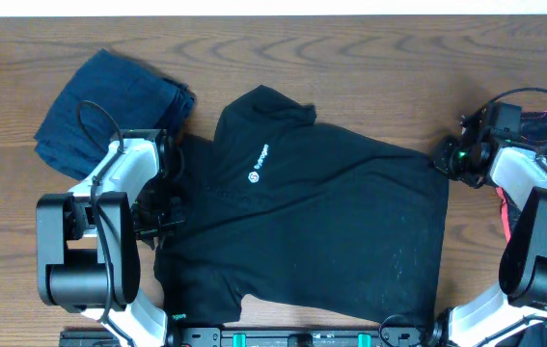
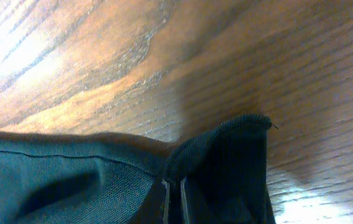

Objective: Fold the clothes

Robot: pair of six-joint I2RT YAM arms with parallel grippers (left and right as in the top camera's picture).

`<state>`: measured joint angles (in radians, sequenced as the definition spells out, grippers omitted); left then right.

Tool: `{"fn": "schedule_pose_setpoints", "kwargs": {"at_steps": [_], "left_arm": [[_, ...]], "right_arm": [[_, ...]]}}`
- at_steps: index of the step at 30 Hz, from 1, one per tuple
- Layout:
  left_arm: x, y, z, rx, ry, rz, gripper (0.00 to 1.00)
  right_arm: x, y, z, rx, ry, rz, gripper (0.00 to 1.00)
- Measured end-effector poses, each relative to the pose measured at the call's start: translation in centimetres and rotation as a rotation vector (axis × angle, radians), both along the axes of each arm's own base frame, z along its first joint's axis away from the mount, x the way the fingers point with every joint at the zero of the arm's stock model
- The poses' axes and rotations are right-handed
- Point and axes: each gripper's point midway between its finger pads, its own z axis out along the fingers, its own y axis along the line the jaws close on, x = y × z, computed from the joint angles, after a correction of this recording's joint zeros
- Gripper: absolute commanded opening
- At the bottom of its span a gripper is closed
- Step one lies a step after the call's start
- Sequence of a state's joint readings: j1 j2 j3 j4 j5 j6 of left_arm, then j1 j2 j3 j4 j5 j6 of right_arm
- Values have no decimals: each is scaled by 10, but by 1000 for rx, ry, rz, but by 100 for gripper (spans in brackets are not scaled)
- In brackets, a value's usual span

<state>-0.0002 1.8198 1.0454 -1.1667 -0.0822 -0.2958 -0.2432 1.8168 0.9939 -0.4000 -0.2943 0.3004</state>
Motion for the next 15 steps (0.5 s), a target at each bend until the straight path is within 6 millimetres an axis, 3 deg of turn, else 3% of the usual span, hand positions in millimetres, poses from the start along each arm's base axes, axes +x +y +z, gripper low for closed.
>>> {"fn": "schedule_pose_setpoints", "kwargs": {"at_steps": [5, 10, 11, 12, 15], "left_arm": [[2, 0, -1, 0, -8, 0, 16], [6, 0, -3, 0, -26, 0, 15], [6, 0, -3, 0, -29, 0, 15], [7, 0, -3, 0, -33, 0, 16], [11, 0, -5, 0, -48, -1, 17]], "right_arm": [[18, -22, 16, -6, -74, -47, 13], [46, -39, 40, -31, -215, -65, 45], [49, -40, 43, -35, -232, -63, 58], [52, -40, 45, -39, -244, -61, 65], [52, -40, 46, -38, -248, -56, 71]]}}
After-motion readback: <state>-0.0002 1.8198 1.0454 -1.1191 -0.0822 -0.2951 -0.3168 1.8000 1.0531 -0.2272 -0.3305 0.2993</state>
